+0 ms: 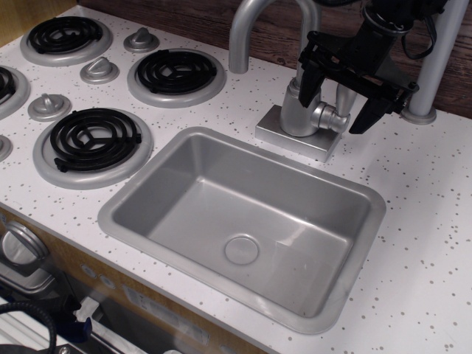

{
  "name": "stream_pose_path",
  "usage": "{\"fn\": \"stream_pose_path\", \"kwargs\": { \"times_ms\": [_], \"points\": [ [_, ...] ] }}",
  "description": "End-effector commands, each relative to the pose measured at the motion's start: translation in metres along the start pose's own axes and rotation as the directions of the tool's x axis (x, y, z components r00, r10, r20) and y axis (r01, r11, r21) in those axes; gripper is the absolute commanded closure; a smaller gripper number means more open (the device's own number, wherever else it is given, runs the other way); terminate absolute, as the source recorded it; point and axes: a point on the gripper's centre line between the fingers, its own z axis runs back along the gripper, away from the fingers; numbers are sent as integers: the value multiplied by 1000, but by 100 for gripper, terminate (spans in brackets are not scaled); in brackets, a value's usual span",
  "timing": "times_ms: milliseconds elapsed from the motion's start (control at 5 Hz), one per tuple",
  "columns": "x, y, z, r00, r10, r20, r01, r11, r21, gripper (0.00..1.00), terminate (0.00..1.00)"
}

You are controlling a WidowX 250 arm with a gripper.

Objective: Lever vertical to front

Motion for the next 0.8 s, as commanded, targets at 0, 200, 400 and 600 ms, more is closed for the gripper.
{"fn": "stream_pose_path", "kwargs": {
  "times_ms": [0, 200, 400, 600],
  "points": [
    [0, 0, 0, 1000, 0, 0, 0, 1000, 0, 0, 0],
    [12, 3, 9, 985, -63, 163, 58, 998, 33, 0, 0],
    [26, 4, 13, 949, -130, 286, 115, 991, 68, 0, 0],
    [37, 2, 15, 932, -157, 326, 144, 987, 64, 0, 0]
  ]
}}
